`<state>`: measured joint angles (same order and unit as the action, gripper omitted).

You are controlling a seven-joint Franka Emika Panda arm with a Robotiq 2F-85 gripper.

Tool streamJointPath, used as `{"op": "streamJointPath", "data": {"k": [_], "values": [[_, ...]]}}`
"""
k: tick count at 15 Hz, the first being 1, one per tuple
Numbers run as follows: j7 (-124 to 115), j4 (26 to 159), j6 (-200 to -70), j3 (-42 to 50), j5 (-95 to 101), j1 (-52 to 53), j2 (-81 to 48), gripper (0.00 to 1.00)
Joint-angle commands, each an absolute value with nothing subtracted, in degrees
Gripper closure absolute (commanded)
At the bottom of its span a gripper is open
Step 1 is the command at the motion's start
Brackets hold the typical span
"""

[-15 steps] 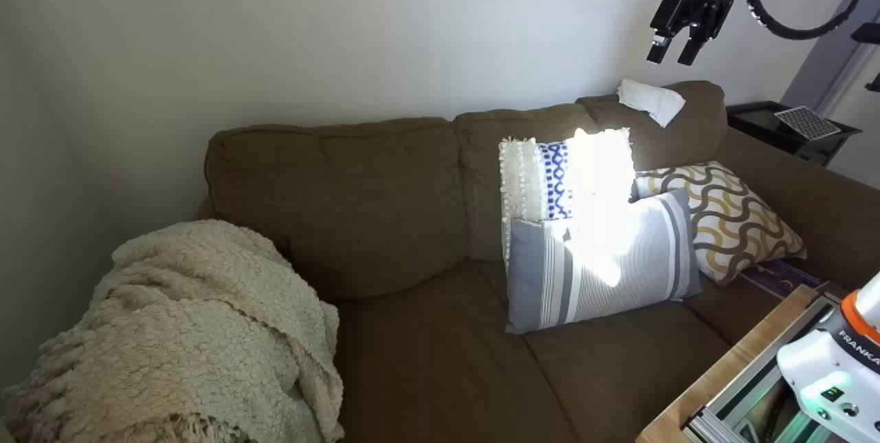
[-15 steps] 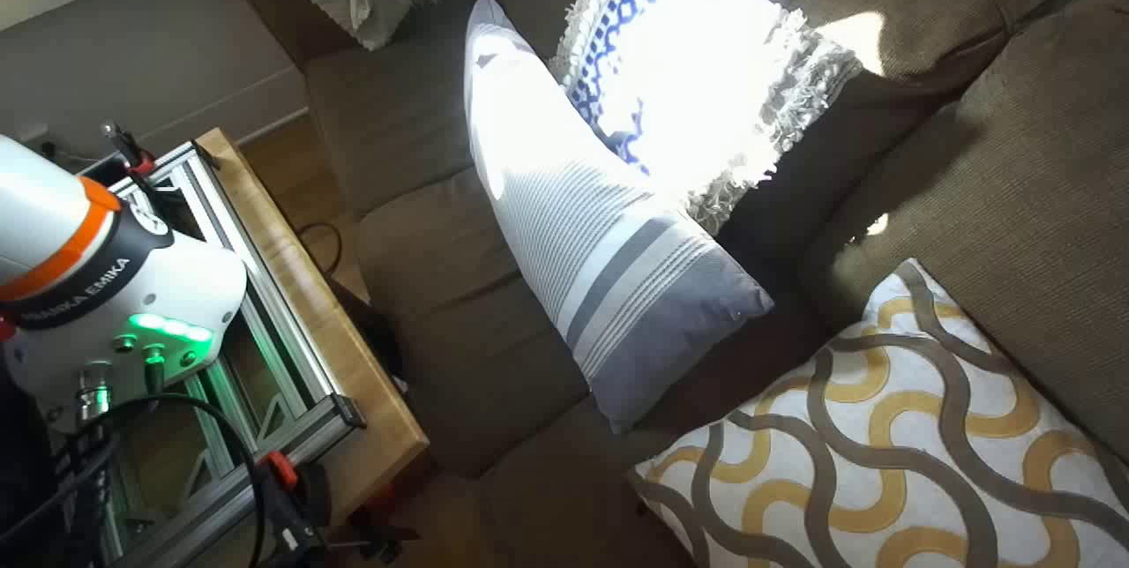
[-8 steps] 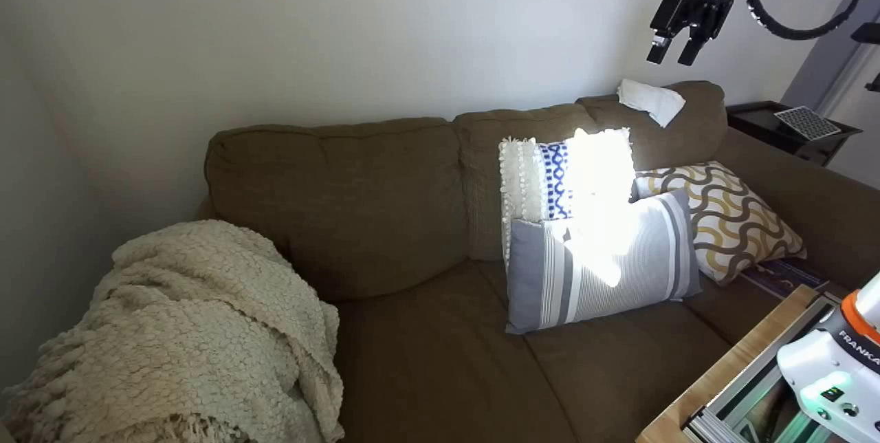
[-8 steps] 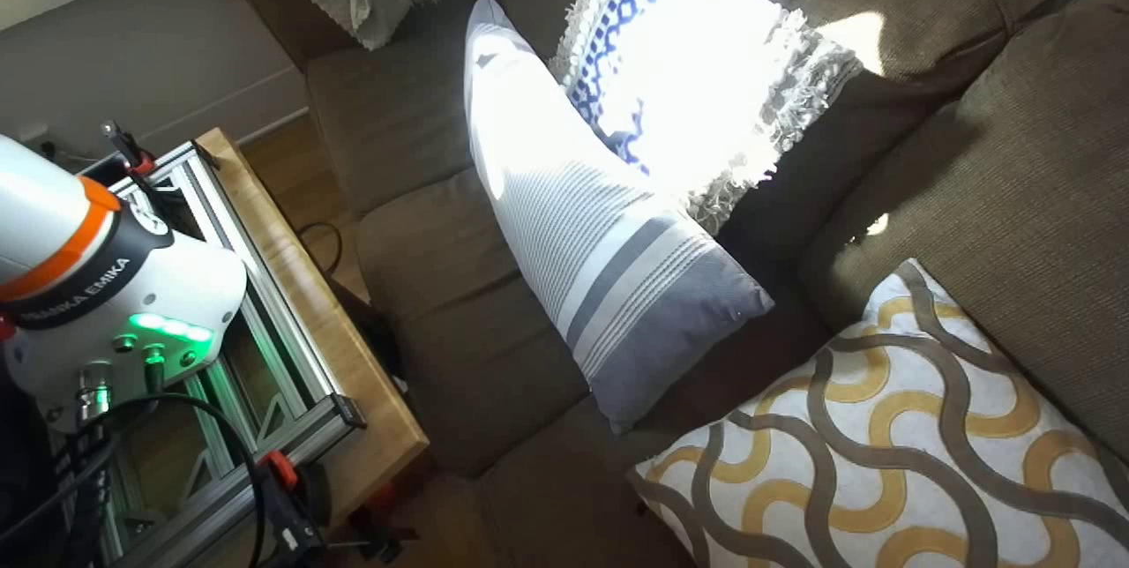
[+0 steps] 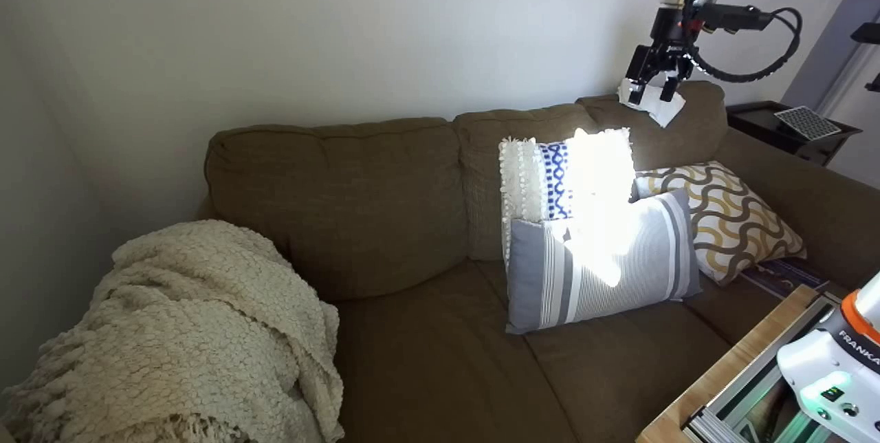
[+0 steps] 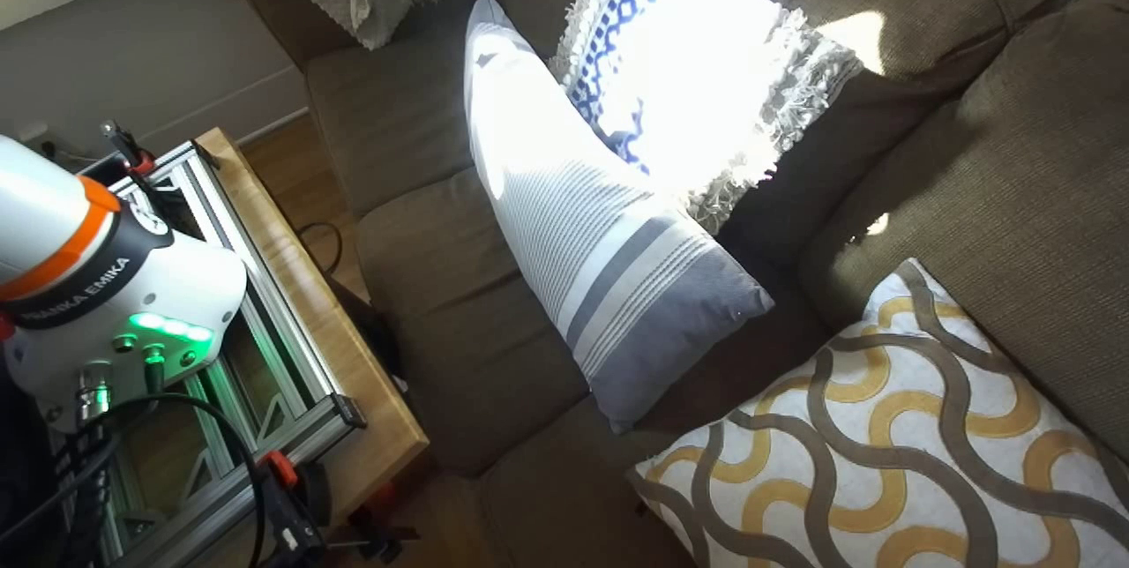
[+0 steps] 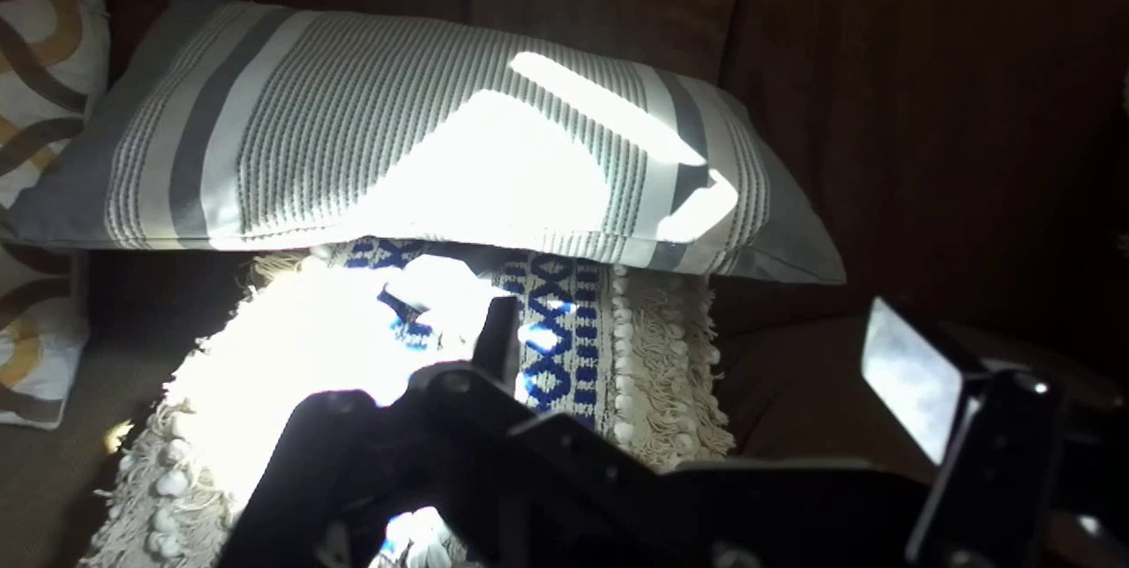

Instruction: Remove the black remote from behind the grey pillow and put it on the white and blue pillow

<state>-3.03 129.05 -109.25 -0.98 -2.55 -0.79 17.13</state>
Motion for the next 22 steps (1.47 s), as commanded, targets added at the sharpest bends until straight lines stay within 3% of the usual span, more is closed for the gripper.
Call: {"op": "streamJointPath", "data": {"k": [1,8,22], "values": [[6.4,129.4,-116.0,1.6,-2.6,-0.7,9.8,0.0],[22.9,130.6,-127.5,3.9,-7.9,-2.3,-4.0,0.0],[20.0,123.9,-129.2,4.4,-10.4,-8.0,-20.3,0.0]]}}
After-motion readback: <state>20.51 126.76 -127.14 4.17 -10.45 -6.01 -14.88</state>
